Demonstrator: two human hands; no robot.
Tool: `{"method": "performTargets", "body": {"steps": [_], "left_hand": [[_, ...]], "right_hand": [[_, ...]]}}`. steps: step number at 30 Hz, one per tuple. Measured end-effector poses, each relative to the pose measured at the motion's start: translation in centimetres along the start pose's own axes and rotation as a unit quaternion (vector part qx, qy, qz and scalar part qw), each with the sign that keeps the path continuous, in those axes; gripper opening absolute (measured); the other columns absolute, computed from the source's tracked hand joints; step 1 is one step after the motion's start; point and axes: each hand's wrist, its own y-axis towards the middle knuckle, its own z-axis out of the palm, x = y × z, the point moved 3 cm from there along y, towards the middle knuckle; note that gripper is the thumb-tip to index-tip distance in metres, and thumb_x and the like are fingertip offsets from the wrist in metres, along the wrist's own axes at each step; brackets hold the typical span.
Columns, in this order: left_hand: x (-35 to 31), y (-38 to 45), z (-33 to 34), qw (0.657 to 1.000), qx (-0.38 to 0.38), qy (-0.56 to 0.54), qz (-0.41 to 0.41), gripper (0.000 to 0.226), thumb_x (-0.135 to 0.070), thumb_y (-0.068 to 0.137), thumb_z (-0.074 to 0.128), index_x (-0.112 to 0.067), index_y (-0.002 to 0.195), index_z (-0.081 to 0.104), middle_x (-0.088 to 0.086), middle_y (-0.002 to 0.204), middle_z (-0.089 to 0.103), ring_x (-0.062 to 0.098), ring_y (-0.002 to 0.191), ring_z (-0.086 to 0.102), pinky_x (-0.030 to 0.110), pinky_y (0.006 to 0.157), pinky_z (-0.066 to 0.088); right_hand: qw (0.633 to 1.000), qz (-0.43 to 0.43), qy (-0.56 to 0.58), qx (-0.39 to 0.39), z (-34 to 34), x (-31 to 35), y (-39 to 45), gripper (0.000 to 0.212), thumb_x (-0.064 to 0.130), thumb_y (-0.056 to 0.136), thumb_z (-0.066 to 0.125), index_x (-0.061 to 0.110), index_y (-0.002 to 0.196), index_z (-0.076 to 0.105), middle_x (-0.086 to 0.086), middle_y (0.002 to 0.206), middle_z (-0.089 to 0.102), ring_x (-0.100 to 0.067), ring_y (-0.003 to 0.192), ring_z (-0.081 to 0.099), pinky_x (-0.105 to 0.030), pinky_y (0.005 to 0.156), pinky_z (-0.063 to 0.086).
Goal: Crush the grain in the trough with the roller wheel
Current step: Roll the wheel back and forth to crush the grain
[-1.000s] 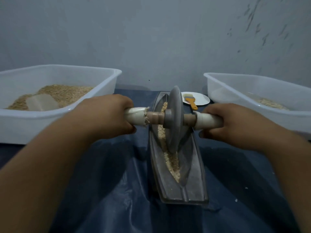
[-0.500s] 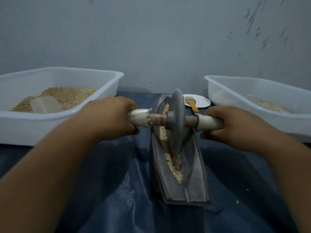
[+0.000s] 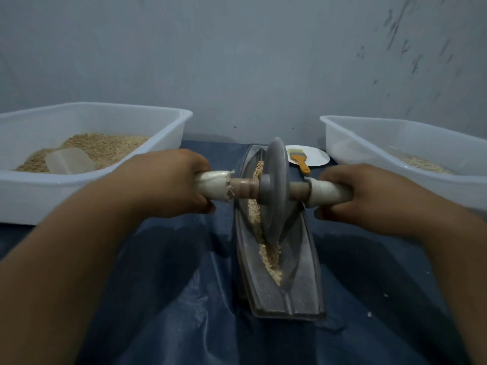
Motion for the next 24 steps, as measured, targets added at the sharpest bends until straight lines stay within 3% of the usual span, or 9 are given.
{"method": "performTargets", "body": {"steps": [3,5,7,10,12,16,19,21,24], "left_hand": [[0.5,-0.9,-1.2,0.999,0.029,-0.02,0.025,0.032,-0.055,0.059,0.078,-0.04,0.081,0.061,-0.018,0.075,0.061,0.001,0.066,0.055,0.026,0.059,0.042],[0.4,-1.2,-1.6,0.998,0.028,-0.023,0.045,0.033,-0.057,0.057,0.077,-0.044,0.083,0.061,-0.027,0.077,0.06,0.0,0.063,0.056,0.027,0.058,0.044],[0.3,-0.8,-1.3,0.999,0.004,-0.016,0.037,0.032,-0.056,0.058,0.077,-0.041,0.082,0.062,-0.023,0.077,0.06,0.001,0.064,0.055,0.026,0.056,0.042],[0.2,0.2,0.0,0.999,-0.039,0.0,-0.001,0.028,-0.049,0.065,0.077,-0.033,0.079,0.059,-0.012,0.074,0.057,0.003,0.07,0.052,0.027,0.06,0.039],[0.1,0.5,0.5,0.999,-0.036,-0.009,-0.011,0.027,-0.046,0.068,0.078,-0.032,0.077,0.056,-0.011,0.075,0.057,0.005,0.072,0.052,0.029,0.065,0.042],[0.4,-0.6,-0.6,1.0,0.016,-0.003,0.003,0.031,-0.055,0.061,0.077,-0.039,0.082,0.061,-0.016,0.075,0.061,0.002,0.069,0.055,0.026,0.062,0.044],[0.0,-1.7,-1.7,0.999,0.019,0.014,0.034,0.034,-0.062,0.054,0.072,-0.05,0.083,0.058,-0.037,0.078,0.055,-0.001,0.06,0.054,0.023,0.054,0.039],[-0.3,-1.6,-1.8,0.999,-0.008,0.019,0.032,0.031,-0.061,0.055,0.071,-0.05,0.081,0.057,-0.035,0.077,0.056,-0.001,0.059,0.053,0.023,0.053,0.036],[-0.4,-0.7,-0.7,0.999,-0.045,0.01,0.005,0.025,-0.052,0.065,0.074,-0.039,0.078,0.057,-0.016,0.069,0.056,0.001,0.067,0.05,0.027,0.06,0.036]], "right_hand": [[0.99,-0.012,0.069,0.126,-1.3,-0.2,-1.6,0.036,0.057,0.058,0.076,0.047,0.091,0.066,0.016,0.075,0.067,-0.002,0.065,0.062,-0.018,0.056,0.045],[0.977,-0.007,0.107,0.185,-1.7,-0.1,-2.4,0.048,0.064,0.052,0.075,0.045,0.095,0.067,0.009,0.075,0.069,-0.006,0.063,0.065,-0.019,0.056,0.048],[0.983,-0.009,0.098,0.155,-1.4,-0.3,-1.9,0.044,0.062,0.055,0.076,0.046,0.095,0.067,0.011,0.075,0.069,-0.005,0.065,0.064,-0.021,0.059,0.049],[1.0,-0.002,0.025,-0.005,-0.1,-0.2,-0.3,0.028,0.05,0.066,0.077,0.044,0.09,0.063,0.012,0.079,0.065,-0.006,0.073,0.06,-0.029,0.067,0.051],[0.998,0.003,-0.016,-0.054,0.5,0.1,0.3,0.028,0.047,0.072,0.076,0.042,0.096,0.062,0.013,0.086,0.064,-0.012,0.082,0.059,-0.036,0.076,0.051],[0.998,0.009,0.031,0.06,-0.6,-0.2,-1.0,0.032,0.055,0.062,0.077,0.046,0.09,0.064,0.017,0.076,0.065,-0.002,0.068,0.06,-0.03,0.064,0.05],[0.989,-0.004,0.048,0.137,-1.5,0.0,-2.4,0.053,0.071,0.049,0.068,0.046,0.096,0.065,0.015,0.077,0.067,-0.002,0.065,0.062,-0.027,0.061,0.049],[0.991,-0.004,0.048,0.121,-1.1,0.0,-1.9,0.046,0.067,0.053,0.071,0.044,0.093,0.064,0.015,0.075,0.066,-0.004,0.064,0.062,-0.029,0.061,0.05],[1.0,0.006,0.011,0.013,0.3,0.1,-0.2,0.026,0.05,0.069,0.075,0.041,0.087,0.058,0.015,0.075,0.062,-0.004,0.067,0.058,-0.034,0.065,0.049]]}}
